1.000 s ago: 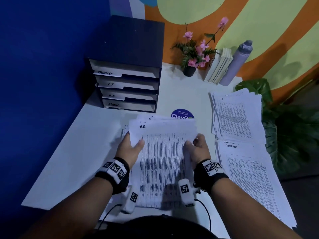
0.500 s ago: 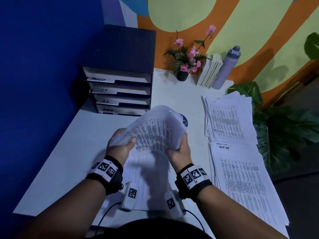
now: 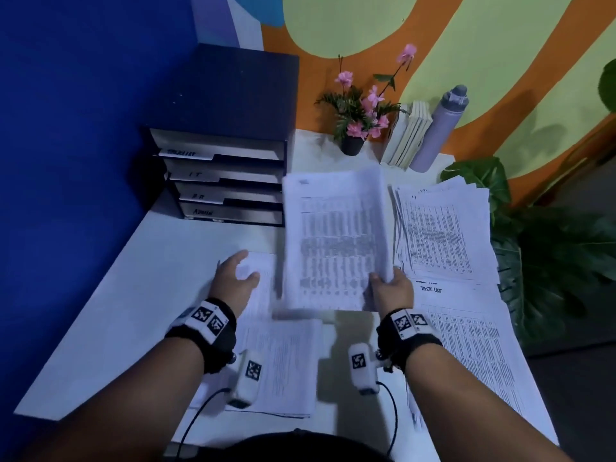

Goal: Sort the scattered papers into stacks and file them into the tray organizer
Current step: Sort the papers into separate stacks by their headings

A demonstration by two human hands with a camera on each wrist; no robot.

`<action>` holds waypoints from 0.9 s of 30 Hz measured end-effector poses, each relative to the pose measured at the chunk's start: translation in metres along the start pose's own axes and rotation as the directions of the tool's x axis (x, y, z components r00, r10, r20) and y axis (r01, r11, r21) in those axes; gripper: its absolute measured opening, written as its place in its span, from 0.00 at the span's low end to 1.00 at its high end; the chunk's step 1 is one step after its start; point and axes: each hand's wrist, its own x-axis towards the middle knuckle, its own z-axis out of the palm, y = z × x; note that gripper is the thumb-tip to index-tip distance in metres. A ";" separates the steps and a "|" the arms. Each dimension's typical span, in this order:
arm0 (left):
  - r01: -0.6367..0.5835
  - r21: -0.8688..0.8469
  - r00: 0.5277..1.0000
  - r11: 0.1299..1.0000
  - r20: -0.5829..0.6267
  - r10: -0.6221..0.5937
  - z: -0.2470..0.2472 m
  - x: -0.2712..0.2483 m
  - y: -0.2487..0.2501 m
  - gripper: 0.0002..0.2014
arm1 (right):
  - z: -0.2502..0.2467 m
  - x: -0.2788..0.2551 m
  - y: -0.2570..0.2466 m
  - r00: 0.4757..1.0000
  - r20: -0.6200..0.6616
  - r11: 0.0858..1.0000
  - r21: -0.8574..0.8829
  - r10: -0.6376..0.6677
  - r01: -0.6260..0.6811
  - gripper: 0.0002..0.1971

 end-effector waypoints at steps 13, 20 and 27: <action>0.083 0.804 0.976 0.588 0.054 -0.212 0.009 -0.024 -0.051 0.35 | -0.007 0.098 -0.024 0.995 -0.104 0.981 -0.195 0.001 -0.021 0.25; 0.025 0.857 0.962 0.514 0.119 -0.244 0.008 -0.031 -0.075 0.44 | 0.015 0.061 -0.016 0.991 0.067 0.942 -0.310 -0.113 0.128 0.27; -0.040 0.843 0.954 0.537 0.192 -0.230 0.007 -0.033 -0.075 0.43 | 0.041 -0.001 0.026 0.914 0.379 0.849 -0.522 0.143 0.084 0.26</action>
